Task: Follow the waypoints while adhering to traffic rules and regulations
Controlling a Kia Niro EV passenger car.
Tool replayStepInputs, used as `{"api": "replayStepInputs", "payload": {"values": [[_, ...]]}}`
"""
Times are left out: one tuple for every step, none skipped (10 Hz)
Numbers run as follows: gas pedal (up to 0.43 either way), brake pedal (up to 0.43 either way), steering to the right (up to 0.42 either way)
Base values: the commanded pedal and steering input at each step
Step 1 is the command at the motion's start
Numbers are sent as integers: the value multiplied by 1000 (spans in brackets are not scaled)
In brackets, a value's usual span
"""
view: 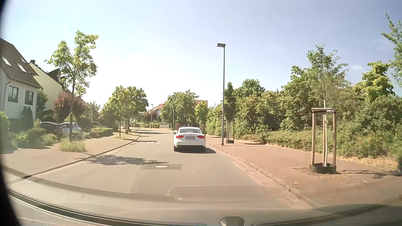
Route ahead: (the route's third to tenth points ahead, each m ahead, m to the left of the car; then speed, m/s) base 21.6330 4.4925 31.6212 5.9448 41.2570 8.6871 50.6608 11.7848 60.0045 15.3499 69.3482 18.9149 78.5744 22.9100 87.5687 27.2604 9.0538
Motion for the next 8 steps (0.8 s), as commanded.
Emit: {"api": "replayStepInputs", "payload": {"values": [[28,30,-35],[28,30,-36],[28,30,-35],[28,30,-35],[28,30,-35],[28,30,-36],[28,30,-35],[28,30,-35]]}}
